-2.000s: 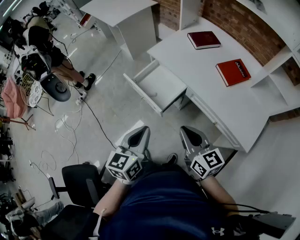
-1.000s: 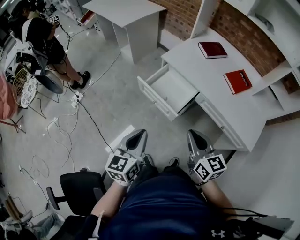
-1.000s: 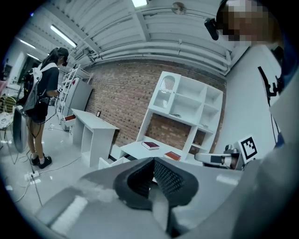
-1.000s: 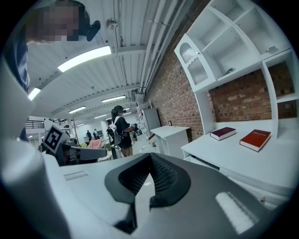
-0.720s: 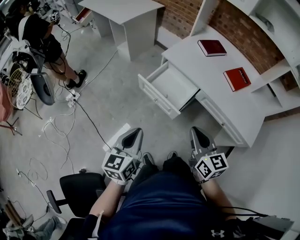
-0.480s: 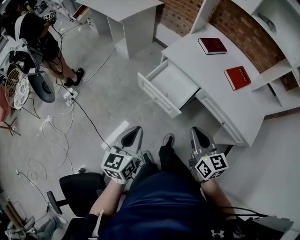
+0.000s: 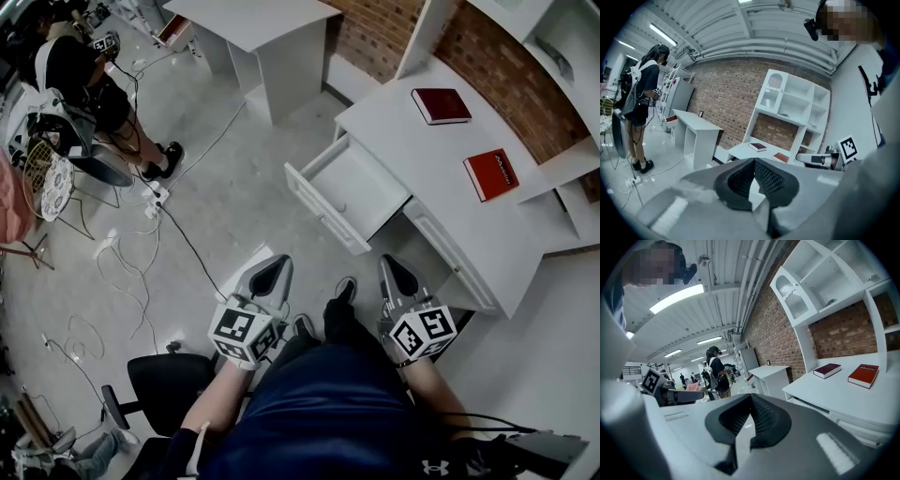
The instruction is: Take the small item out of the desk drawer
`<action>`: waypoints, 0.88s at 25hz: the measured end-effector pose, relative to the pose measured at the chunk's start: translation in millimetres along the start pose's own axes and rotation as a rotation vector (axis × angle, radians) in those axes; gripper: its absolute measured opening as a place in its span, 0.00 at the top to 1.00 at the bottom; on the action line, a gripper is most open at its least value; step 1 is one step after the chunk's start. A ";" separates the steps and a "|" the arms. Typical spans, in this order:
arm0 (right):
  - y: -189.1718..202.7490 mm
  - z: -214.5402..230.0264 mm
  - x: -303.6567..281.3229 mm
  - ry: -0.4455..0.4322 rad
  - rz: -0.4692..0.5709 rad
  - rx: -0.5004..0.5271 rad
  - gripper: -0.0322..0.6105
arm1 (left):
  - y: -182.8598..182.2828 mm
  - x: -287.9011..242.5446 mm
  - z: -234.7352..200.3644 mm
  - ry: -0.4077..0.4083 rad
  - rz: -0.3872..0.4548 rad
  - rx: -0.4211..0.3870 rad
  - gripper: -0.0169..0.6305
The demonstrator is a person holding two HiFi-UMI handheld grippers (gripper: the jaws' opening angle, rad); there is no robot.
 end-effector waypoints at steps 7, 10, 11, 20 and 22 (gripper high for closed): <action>-26.2 45.5 -38.2 -0.051 0.013 -0.029 0.95 | -25.7 -51.4 -0.2 -0.042 0.001 -0.020 0.97; -36.1 66.0 -50.0 -0.077 0.024 -0.047 0.95 | -33.1 -73.4 6.9 -0.050 -0.007 -0.022 0.97; -38.8 72.6 -53.3 -0.083 0.027 -0.049 0.95 | -34.6 -80.9 10.1 -0.050 -0.012 -0.025 0.97; -51.6 126.3 -73.8 -0.109 0.052 -0.100 0.95 | -48.1 -145.3 30.4 -0.043 -0.047 -0.060 0.97; -49.2 134.5 -73.2 -0.106 0.039 -0.109 0.95 | -45.8 -152.7 35.4 -0.040 -0.058 -0.055 0.97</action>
Point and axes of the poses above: the fingertips, and each gripper's own axes: x backward along the fingers, z to its right, y out of its underside, the point moved 8 cm from there along x, backward along the fingers, and after that the axes turned 4 degrees about y, right-handed, at the moved point
